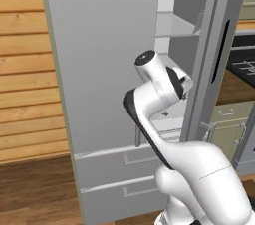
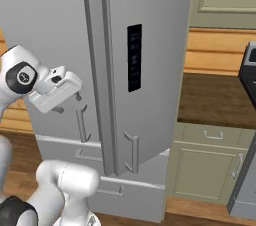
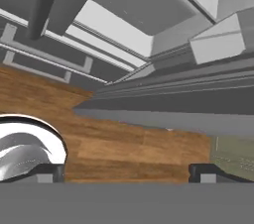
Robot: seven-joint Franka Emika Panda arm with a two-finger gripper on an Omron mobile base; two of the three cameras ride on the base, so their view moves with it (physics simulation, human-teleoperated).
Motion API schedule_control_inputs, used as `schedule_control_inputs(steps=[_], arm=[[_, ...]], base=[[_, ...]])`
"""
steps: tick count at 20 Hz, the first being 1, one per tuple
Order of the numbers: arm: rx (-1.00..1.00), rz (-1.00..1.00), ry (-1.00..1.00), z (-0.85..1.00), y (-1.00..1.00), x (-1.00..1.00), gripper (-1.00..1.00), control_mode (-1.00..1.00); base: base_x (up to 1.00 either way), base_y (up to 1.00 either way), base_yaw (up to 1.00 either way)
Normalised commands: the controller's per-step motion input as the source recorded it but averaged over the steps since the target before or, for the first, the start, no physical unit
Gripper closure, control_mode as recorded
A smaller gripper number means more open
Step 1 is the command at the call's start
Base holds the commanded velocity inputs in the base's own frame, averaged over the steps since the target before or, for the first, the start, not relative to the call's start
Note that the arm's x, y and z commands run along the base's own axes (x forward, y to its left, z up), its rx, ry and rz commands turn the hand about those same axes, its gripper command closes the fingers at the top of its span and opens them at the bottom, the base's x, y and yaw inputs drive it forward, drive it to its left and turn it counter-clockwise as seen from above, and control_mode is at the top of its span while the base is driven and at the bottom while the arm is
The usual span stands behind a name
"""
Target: Take the strawberry from the fridge and place it on top of the pancake, located on the dining counter.
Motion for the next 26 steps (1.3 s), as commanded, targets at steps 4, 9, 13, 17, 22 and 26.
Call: schedule_control_inputs(steps=[4, 9, 13, 17, 22, 26], arm=[[0.0, 0.0, 0.0, 0.0, 0.05, 1.0, -1.0, -1.0], [0.0, 0.0, 0.0, 0.0, 0.01, 0.96, -1.0, -1.0], [0.0, 0.0, 0.0, -0.01, -0.23, 0.66, -1.0, -1.0], [0.0, 0.0, 0.0, -0.05, -0.53, 0.52, -1.0, -1.0], [0.0, -0.03, 0.0, -0.07, -0.64, 0.21, -1.0, -1.0], [0.0, -0.08, -0.06, 0.0, -0.9, -0.5, -1.0, -1.0]], base=[[0.0, 0.0, 0.0], [0.0, 0.0, 0.0], [0.0, 0.0, 0.0], [0.0, 0.0, 0.0], [0.0, 0.0, 0.0], [0.0, 0.0, 0.0]])
